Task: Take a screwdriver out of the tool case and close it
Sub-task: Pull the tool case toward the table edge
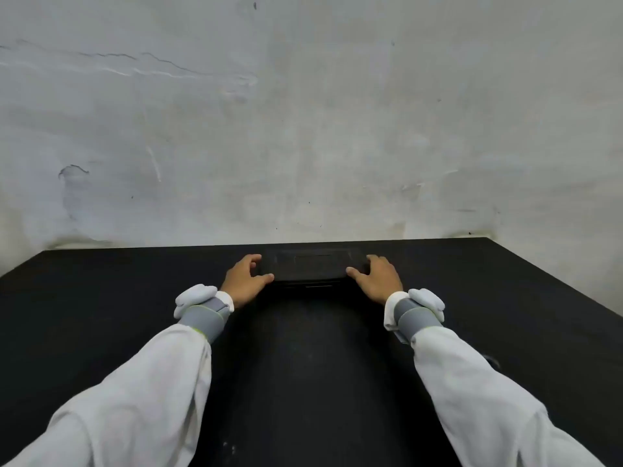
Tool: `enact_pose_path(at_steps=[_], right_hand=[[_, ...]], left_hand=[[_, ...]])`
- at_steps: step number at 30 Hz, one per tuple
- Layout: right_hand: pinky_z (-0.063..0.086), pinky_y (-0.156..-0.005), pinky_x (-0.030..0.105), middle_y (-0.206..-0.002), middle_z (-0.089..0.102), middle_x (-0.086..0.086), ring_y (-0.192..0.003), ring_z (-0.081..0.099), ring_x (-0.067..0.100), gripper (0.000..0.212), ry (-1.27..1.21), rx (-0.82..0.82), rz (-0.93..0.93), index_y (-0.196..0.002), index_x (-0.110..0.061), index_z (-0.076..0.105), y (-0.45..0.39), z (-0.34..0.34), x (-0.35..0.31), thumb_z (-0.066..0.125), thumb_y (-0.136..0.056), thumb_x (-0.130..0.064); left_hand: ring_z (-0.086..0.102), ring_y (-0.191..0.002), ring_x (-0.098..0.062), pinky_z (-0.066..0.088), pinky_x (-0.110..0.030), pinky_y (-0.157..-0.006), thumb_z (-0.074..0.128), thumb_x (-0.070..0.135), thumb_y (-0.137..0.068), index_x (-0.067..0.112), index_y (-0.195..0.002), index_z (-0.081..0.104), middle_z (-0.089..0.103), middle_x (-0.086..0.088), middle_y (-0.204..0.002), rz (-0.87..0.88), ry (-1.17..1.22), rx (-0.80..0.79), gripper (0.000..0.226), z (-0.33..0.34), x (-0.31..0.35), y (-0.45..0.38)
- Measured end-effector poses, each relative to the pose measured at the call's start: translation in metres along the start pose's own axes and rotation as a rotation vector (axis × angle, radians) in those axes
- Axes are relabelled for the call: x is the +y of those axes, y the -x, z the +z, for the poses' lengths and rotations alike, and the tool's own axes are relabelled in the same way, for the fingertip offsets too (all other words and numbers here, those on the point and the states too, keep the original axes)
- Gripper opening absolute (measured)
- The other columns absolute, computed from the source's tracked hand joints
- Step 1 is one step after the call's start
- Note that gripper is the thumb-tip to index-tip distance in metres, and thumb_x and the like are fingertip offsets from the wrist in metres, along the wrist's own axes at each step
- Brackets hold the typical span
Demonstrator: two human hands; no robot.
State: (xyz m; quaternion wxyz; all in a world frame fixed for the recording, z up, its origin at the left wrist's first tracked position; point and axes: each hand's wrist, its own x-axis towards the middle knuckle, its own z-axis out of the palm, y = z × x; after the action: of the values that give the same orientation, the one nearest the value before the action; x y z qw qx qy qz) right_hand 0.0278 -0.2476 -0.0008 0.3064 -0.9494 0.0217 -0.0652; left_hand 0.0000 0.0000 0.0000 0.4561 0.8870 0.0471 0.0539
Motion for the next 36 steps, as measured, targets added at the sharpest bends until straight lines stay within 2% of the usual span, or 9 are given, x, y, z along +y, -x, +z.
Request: enact_pose_path(at_steps=[3, 9, 13, 18, 24, 27, 30, 33, 36], right_hand=[[0.037, -0.106, 0.042, -0.144, 0.043, 0.020, -0.133, 0.041, 0.036, 0.073, -0.051, 0.002, 0.062, -0.136, 0.001, 0.039, -0.012, 0.004, 0.004, 0.054, -0.086, -0.050], [0.045, -0.097, 0.040, -0.127, 0.060, 0.018, -0.118, 0.054, 0.036, 0.064, -0.185, -0.028, 0.134, -0.118, 0.001, 0.056, -0.026, 0.010, 0.010, 0.059, -0.082, -0.051], [0.043, -0.102, 0.036, -0.132, 0.058, 0.015, -0.121, 0.054, 0.033, 0.068, -0.283, -0.029, 0.176, -0.126, -0.001, 0.055, -0.030, 0.011, 0.012, 0.066, -0.078, -0.046], [0.043, -0.105, 0.039, -0.132, 0.059, 0.014, -0.121, 0.055, 0.031, 0.069, -0.346, -0.024, 0.213, -0.127, -0.002, 0.055, -0.031, 0.010, 0.009, 0.071, -0.074, -0.042], [0.040, -0.107, 0.039, -0.135, 0.056, 0.016, -0.124, 0.052, 0.032, 0.070, -0.386, 0.035, 0.172, -0.130, -0.001, 0.051, -0.023, 0.003, 0.005, 0.072, -0.075, -0.038], [0.045, -0.099, 0.035, -0.124, 0.064, 0.014, -0.114, 0.059, 0.030, 0.058, -0.408, 0.083, 0.136, -0.118, -0.003, 0.061, -0.017, -0.005, 0.002, 0.073, -0.073, -0.037], [0.042, -0.091, 0.031, -0.116, 0.066, 0.011, -0.113, 0.059, 0.030, 0.055, -0.438, 0.142, 0.108, -0.116, -0.004, 0.063, -0.006, -0.014, -0.002, 0.074, -0.073, -0.037], [0.047, -0.094, 0.035, -0.100, 0.064, 0.004, -0.108, 0.062, 0.027, 0.049, -0.448, 0.148, 0.067, -0.109, -0.008, 0.066, 0.007, -0.022, -0.006, 0.074, -0.072, -0.039], [0.048, -0.098, 0.040, -0.102, 0.067, 0.004, -0.106, 0.062, 0.026, 0.048, -0.448, 0.156, 0.030, -0.108, -0.009, 0.067, 0.024, -0.030, -0.009, 0.073, -0.072, -0.039]], left_hand=[[0.042, -0.133, -0.030, 0.033, -0.037, -0.111, 0.062, 0.023, -0.087, 0.010, -0.141, 0.034, 0.042, -0.015, -0.146, -0.034, -0.004, -0.010, 0.062, 0.005, -0.001, -0.010], [0.038, -0.136, -0.031, 0.029, -0.036, -0.114, 0.055, 0.031, -0.090, 0.003, -0.141, 0.034, 0.040, -0.016, -0.148, -0.101, 0.020, 0.004, 0.062, 0.014, -0.002, -0.020], [0.041, -0.133, -0.032, 0.030, -0.035, -0.112, 0.059, 0.027, -0.088, 0.002, -0.137, 0.040, 0.044, -0.016, -0.145, -0.121, 0.050, 0.036, 0.058, 0.016, -0.002, -0.022], [0.040, -0.134, -0.032, 0.030, -0.036, -0.114, 0.063, 0.024, -0.085, 0.002, -0.138, 0.039, 0.043, -0.017, -0.145, -0.146, 0.096, 0.049, 0.061, 0.014, 0.002, -0.020], [0.046, -0.130, -0.032, 0.034, -0.037, -0.113, 0.065, 0.017, -0.083, 0.001, -0.133, 0.045, 0.050, -0.018, -0.140, -0.112, 0.119, 0.086, 0.057, 0.007, 0.012, -0.011], [0.048, -0.128, -0.032, 0.036, -0.038, -0.112, 0.065, 0.016, -0.083, 0.000, -0.132, 0.047, 0.053, -0.018, -0.137, -0.065, 0.120, 0.108, 0.055, 0.000, 0.020, -0.004], [0.048, -0.127, -0.030, 0.036, -0.037, -0.112, 0.066, 0.016, -0.082, 0.001, -0.132, 0.048, 0.053, -0.017, -0.137, -0.033, 0.133, 0.144, 0.055, -0.008, 0.028, 0.005], [0.051, -0.123, -0.030, 0.037, -0.033, -0.106, 0.067, 0.015, -0.081, 0.001, -0.125, 0.054, 0.057, -0.018, -0.132, -0.007, 0.136, 0.186, 0.048, -0.015, 0.035, 0.017], [0.052, -0.123, -0.029, 0.038, -0.033, -0.106, 0.068, 0.016, -0.080, 0.001, -0.126, 0.054, 0.057, -0.017, -0.132, 0.008, 0.133, 0.203, 0.050, -0.022, 0.037, 0.033]])
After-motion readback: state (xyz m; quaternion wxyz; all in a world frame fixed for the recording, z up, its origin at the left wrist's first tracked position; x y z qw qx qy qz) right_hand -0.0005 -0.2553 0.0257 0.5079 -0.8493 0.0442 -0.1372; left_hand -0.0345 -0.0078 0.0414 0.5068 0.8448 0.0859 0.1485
